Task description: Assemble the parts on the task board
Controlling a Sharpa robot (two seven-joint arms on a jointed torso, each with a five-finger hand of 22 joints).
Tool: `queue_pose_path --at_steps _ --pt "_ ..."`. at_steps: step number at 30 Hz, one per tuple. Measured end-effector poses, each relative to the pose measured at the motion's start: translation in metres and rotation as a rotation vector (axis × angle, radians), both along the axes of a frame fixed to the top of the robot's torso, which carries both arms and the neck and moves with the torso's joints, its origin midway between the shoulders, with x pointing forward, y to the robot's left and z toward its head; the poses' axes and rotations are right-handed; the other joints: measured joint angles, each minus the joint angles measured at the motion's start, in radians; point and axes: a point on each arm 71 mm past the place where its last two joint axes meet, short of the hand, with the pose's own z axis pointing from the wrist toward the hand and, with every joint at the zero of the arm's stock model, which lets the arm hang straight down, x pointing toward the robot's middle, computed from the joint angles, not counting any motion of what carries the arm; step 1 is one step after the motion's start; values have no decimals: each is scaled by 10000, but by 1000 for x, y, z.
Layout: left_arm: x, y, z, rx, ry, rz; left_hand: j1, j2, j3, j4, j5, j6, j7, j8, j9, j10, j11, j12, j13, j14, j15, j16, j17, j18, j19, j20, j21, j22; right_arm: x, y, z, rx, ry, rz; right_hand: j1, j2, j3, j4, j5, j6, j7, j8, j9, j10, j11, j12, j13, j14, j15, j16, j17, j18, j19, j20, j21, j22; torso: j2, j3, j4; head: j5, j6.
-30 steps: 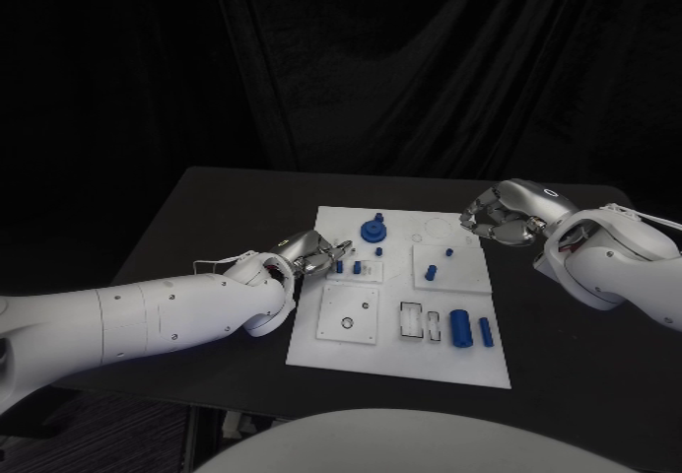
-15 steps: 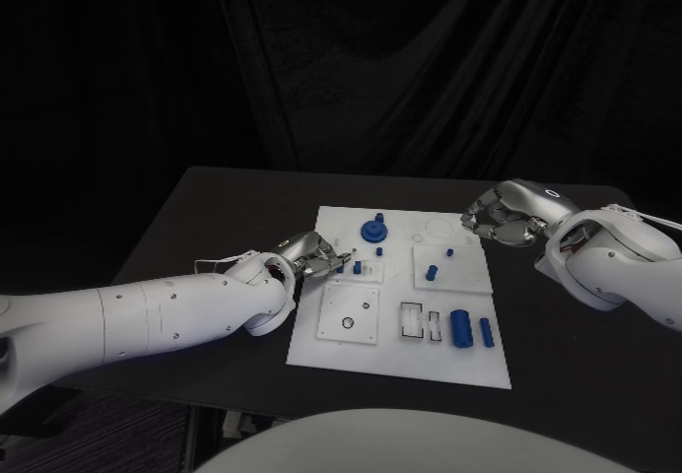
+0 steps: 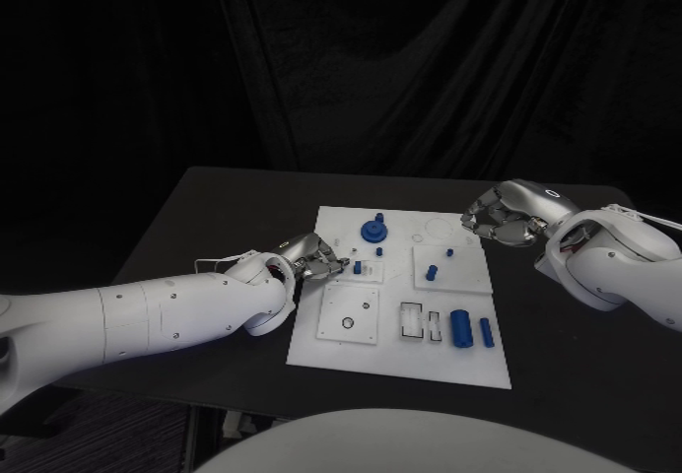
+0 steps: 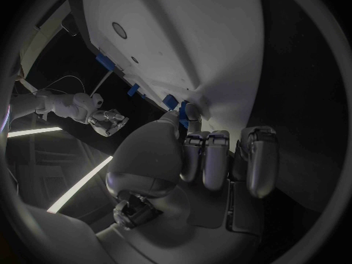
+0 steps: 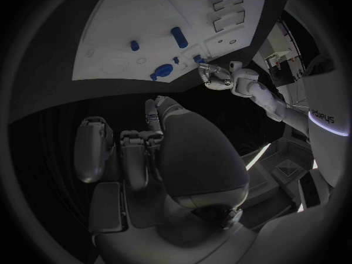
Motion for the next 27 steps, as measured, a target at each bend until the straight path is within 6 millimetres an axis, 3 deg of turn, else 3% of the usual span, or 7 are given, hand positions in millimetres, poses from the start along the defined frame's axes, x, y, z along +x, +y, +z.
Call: queue_pose_path --at_steps 6,12,27 --pt "0 0 0 -11 -6 -7 237 -128 305 28 511 0 0 0 -1 -34 -34 0 0 16 -16 0 -1 1 28 -28 0 1 0 0 0 -1 1 0 0 0 0 0 0 0 0 0 -1 0 0 0 0 0 0 0 0 0 0 0 0 0 2 -1 0 9 0" --pt "0 -1 1 -35 -37 -12 321 -216 526 27 731 1 1 0 -1 -36 -35 0 0 16 -16 0 -2 1 -9 -65 0 8 0 0 0 -2 3 -4 0 0 0 0 0 0 0 0 -2 0 0 0 0 0 0 0 0 0 0 0 0 0 6 -1 0 10 0" --pt "0 2 1 -19 -83 107 360 -257 619 42 815 -36 -35 1 0 -36 -35 0 0 16 -15 0 -3 0 -8 -65 0 7 0 0 -1 -5 15 -10 0 0 0 0 0 0 0 0 -3 0 0 0 0 0 0 0 0 -1 0 0 0 0 6 -1 1 3 0"
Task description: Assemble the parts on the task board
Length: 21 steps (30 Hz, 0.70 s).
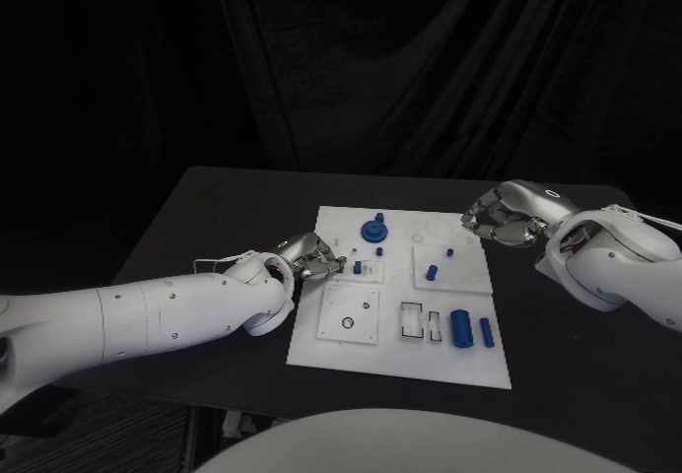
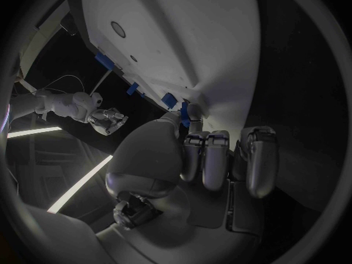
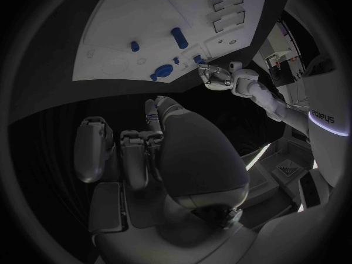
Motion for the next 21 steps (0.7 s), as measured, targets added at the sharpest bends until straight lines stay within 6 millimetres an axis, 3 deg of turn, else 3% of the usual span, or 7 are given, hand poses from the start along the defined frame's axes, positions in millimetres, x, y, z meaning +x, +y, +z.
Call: queue_pose_path --at_steps 12,15,19,21 --pt "0 0 0 18 23 44 21 -22 102 16 0 -48 50 19 10 0 1 0 0 0 0 0 -1 0 0 1 0 -1 0 0 -1 1 18 5 0 0 0 0 0 0 0 0 -1 0 0 0 0 0 0 0 0 1 0 0 0 0 -3 -2 0 0 1" --pt "0 0 0 20 27 43 39 -40 180 39 -153 -54 56 19 15 0 1 0 0 0 0 0 -1 0 0 1 0 -1 0 0 -1 2 24 6 0 0 0 0 0 0 0 0 -1 0 0 0 0 0 0 0 0 0 0 0 0 0 -4 -2 0 -12 1" --pt "0 0 0 25 34 52 -43 -122 278 28 -755 -79 81 19 16 -1 1 0 0 0 0 0 -2 1 0 1 0 -2 -1 0 -1 2 29 6 0 0 0 0 44 0 0 0 10 0 0 0 0 0 0 0 0 0 0 0 0 0 -4 -2 -1 -16 1" --pt "0 0 0 33 46 59 -411 -153 278 28 -1542 -164 164 -32 16 -1 1 0 0 0 1 0 -2 1 0 1 0 -2 -1 0 -1 1 30 5 0 0 0 0 44 0 0 0 10 0 0 0 0 0 0 0 0 1 0 0 0 0 -4 -2 -2 -10 1"
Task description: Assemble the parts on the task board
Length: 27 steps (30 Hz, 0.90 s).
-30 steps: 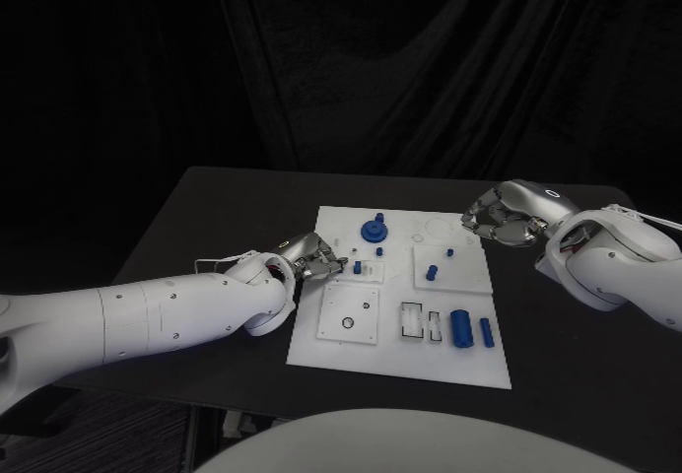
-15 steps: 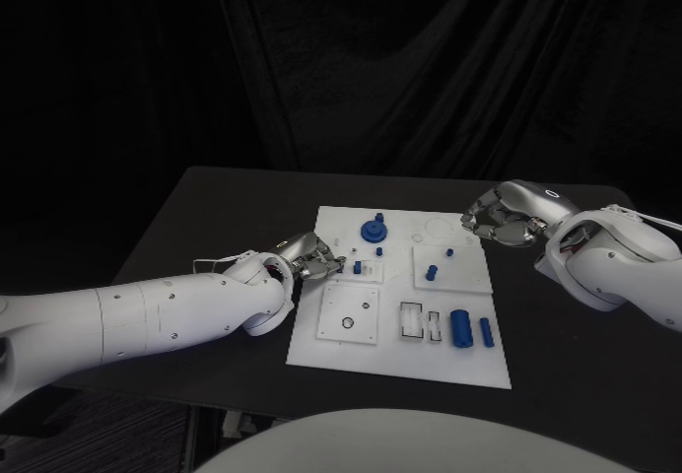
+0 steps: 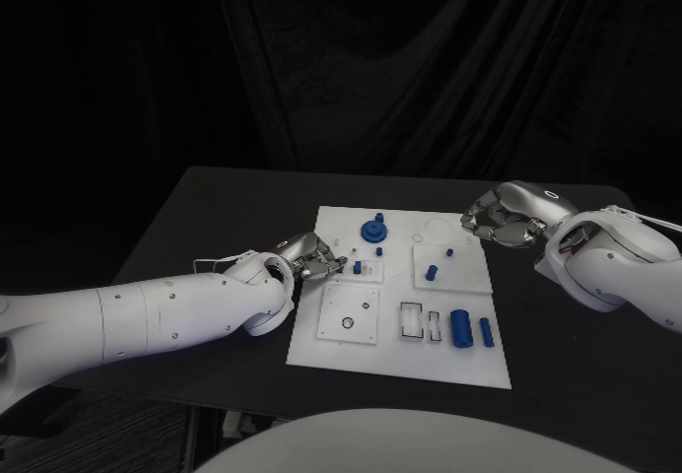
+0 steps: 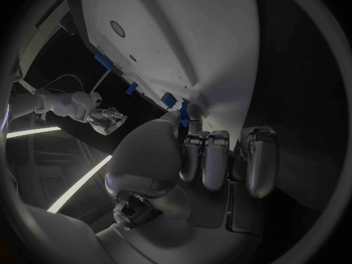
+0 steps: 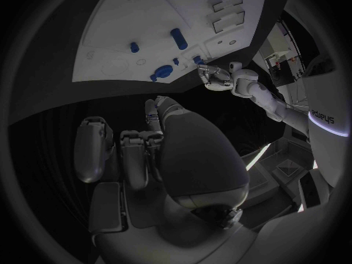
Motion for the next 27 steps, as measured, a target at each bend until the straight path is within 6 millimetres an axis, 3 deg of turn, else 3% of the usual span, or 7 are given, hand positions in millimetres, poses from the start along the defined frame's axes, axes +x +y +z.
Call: queue_pose_path --at_steps 1,3,9,16,20,25,27 --pt "0 0 0 4 5 3 -305 21 -85 13 -501 -32 32 -19 0 0 0 0 0 0 0 0 0 -1 0 0 0 0 0 0 0 0 1 -1 0 0 0 0 0 0 0 0 0 0 0 0 1 0 0 0 0 -1 0 0 0 0 0 1 -1 0 0" --pt "0 0 0 11 12 12 -614 44 -256 22 -923 -33 33 -29 0 19 28 0 0 0 0 0 0 -1 0 0 0 0 0 0 0 -1 4 -2 0 0 0 0 0 0 0 0 0 0 0 0 8 0 0 0 0 0 0 0 0 0 0 1 -2 3 0" --pt "0 0 0 19 18 27 -1356 125 -755 30 -1417 -104 104 -74 7 1 73 0 0 -15 59 0 -1 -1 15 62 0 -1 -1 0 -1 -1 26 -2 0 0 0 0 0 0 0 0 -1 0 0 0 8 0 0 0 0 -1 0 0 0 0 1 3 -4 17 0" --pt "0 1 0 23 16 67 -1661 143 -1041 14 -1504 -104 104 -76 -2 1 73 0 0 -1 74 0 -1 -1 2 75 0 -1 -1 0 -2 -5 38 -5 0 0 0 0 0 0 0 0 -2 0 0 0 7 0 0 0 0 0 0 0 0 0 1 2 -3 35 0" --pt "0 1 0 67 -22 101 -2123 269 -1427 46 -1778 -104 104 -78 -4 31 103 0 0 -1 74 0 -1 -1 2 74 0 -1 -1 0 -2 -9 41 -9 0 0 0 0 -1 0 0 0 -3 0 0 0 7 0 0 0 0 -1 0 0 0 0 2 2 -3 45 0" --pt "0 2 0 164 -138 82 -2951 855 -2073 46 -1758 -66 141 -86 -7 31 103 0 0 -1 73 0 -2 0 2 74 0 -2 0 0 -2 -11 45 -9 0 0 0 0 -1 0 0 0 -3 0 0 0 6 0 0 0 0 -1 0 0 0 0 3 2 2 57 0" --pt "0 2 1 191 -197 66 -3069 974 -2132 54 -1716 -66 141 -87 -19 31 103 0 0 -1 74 0 -2 -1 1 74 0 -2 0 0 -2 -12 47 -7 0 0 0 0 -1 0 0 0 -3 0 0 0 6 0 0 0 0 -1 0 0 0 0 3 2 3 58 0"
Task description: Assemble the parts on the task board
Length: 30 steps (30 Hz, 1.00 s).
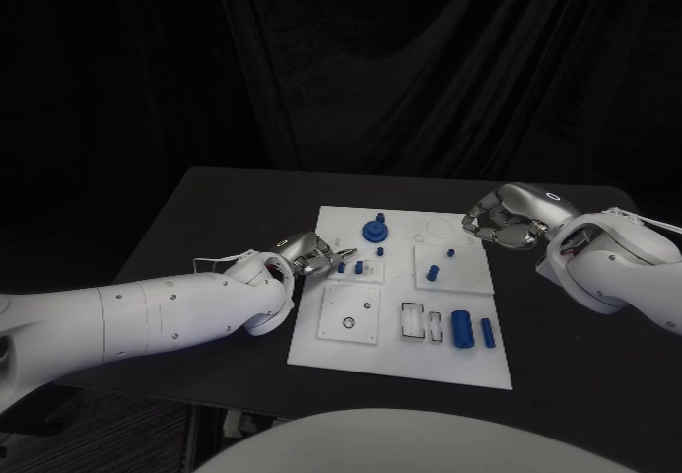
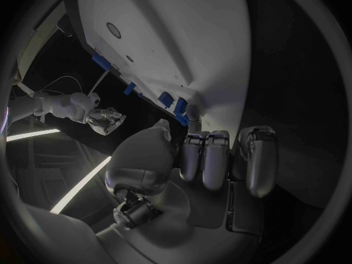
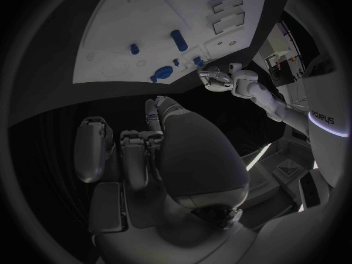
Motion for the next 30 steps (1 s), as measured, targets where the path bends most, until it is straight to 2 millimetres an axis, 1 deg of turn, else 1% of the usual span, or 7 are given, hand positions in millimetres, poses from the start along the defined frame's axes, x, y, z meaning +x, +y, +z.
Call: queue_pose_path --at_steps 4,17,21,26,28,29,30 --pt "0 0 0 39 -83 -26 52 522 -109 1 682 40 -39 91 -4 0 0 0 0 0 0 0 0 0 0 0 0 0 0 0 0 -2 4 2 0 0 0 0 0 0 0 0 -1 0 0 0 -1 0 0 0 0 0 0 0 0 0 -4 0 0 0 0" --pt "0 0 1 33 -332 -121 288 1208 -207 -44 1547 215 -145 292 -1 0 0 0 0 0 0 0 0 0 0 -1 0 -1 0 0 0 -7 13 1 0 0 0 0 0 0 0 0 8 0 0 0 -1 0 0 0 0 0 0 0 0 0 -4 0 -1 21 0" --pt "0 3 4 -115 -654 -166 647 1013 -305 -56 1842 169 -145 292 -1 0 0 0 0 0 0 0 0 -1 0 0 0 -1 0 -1 0 -5 12 -12 0 0 29 -29 -1 0 0 0 7 0 0 0 -1 0 0 0 0 0 0 0 0 0 -2 0 -2 27 0" --pt "-3 8 14 -664 -1774 -416 1647 364 -442 -26 2095 -283 -83 276 -2 0 0 0 1 0 -1 0 -1 -1 0 -1 34 -1 -2 -4 0 4 -3 -50 0 0 29 -29 -1 0 0 0 7 0 0 0 -2 0 0 0 0 0 0 0 0 0 -2 0 -4 27 0" --pt "-5 11 19 -888 -2280 -581 2090 177 -454 -14 2352 -687 28 113 -2 -22 67 0 0 -1 42 0 0 1 0 -1 -154 -1 -2 -5 1 7 -14 -70 0 0 29 -29 -1 0 0 0 6 0 0 0 -2 0 0 0 0 1 0 0 0 0 -2 0 -4 17 0" --pt "-5 13 24 -1024 -2652 -724 2309 129 -454 -14 2480 -1266 180 -120 -2 -28 207 0 1 -9 170 0 0 10 -46 84 -428 -2 -2 -5 1 10 -22 -82 0 0 29 -29 -1 0 0 0 6 0 0 0 -2 0 0 0 0 0 0 0 0 0 -2 0 -4 14 0" --pt "-5 14 29 -1112 -2946 -849 2568 79 -454 -14 2592 -2034 412 -351 -4 -31 377 -9 1 -7 335 0 -1 172 -220 227 -833 -2 -2 -6 1 14 -31 -89 0 0 29 -29 -1 0 0 0 6 0 0 0 -2 0 0 0 0 0 0 0 0 0 -2 0 -4 10 0"
